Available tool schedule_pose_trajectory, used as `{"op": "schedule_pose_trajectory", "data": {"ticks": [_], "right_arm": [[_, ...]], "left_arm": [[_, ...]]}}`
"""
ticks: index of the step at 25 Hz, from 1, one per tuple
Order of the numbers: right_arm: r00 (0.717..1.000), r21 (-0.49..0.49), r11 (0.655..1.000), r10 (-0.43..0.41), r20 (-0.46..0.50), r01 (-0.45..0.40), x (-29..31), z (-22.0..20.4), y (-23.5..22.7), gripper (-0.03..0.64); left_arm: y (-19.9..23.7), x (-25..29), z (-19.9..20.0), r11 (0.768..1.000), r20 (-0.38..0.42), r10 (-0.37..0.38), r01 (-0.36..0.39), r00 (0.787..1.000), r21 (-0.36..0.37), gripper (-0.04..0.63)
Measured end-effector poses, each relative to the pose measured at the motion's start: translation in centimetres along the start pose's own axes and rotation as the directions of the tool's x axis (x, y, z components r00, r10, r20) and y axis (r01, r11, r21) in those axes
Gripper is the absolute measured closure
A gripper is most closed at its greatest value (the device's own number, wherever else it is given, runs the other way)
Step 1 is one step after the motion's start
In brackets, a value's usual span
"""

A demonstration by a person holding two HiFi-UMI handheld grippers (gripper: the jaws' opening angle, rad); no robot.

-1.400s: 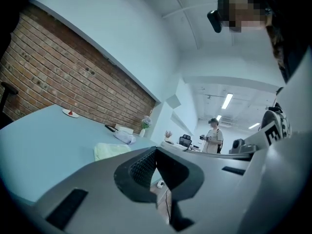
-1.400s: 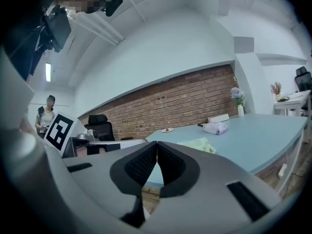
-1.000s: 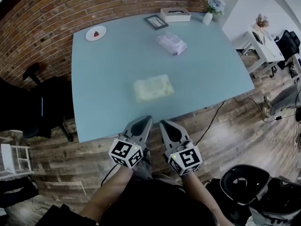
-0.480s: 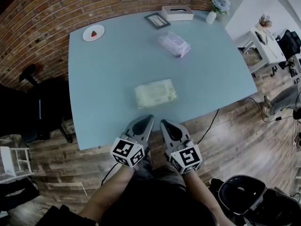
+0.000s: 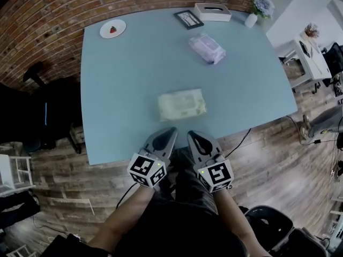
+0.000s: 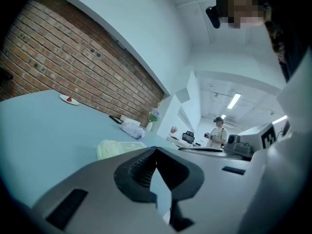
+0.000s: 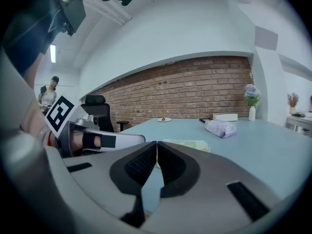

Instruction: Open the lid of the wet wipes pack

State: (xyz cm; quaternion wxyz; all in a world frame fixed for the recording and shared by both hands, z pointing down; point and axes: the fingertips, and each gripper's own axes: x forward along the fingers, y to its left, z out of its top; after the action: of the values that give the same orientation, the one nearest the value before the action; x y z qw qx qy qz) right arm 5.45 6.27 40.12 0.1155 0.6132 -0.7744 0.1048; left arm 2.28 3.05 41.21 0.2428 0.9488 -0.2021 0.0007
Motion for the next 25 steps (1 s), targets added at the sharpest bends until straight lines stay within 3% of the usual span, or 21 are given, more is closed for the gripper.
{"op": "schedule_pose_trajectory", "data": {"ticks": [11,17,25], "right_arm": [[0.985,-0.224,0.960,0.149,-0.091,-0.166,3.2,-0.2,-2.6,0.597],[0.965,-0.255,0.935,0.214,-0.155,-0.248,4.4,-1.0,-3.9,0.595],[0.938,-0.413,0.848,0.249,-0.241,-0.331,6.1,-1.3,-5.0,0.595]], "left_arm": [[2.3,2.0,0.1,0.994,-0.003,0.109,-0.109,0.994,-0.029,0.583],[2.9,3.6,-0.8,0.985,-0.018,0.159,-0.160,0.987,-0.057,0.583],[3.3,5.6,-1.8,0.979,-0.057,0.166,-0.172,0.984,-0.108,0.583]]}}
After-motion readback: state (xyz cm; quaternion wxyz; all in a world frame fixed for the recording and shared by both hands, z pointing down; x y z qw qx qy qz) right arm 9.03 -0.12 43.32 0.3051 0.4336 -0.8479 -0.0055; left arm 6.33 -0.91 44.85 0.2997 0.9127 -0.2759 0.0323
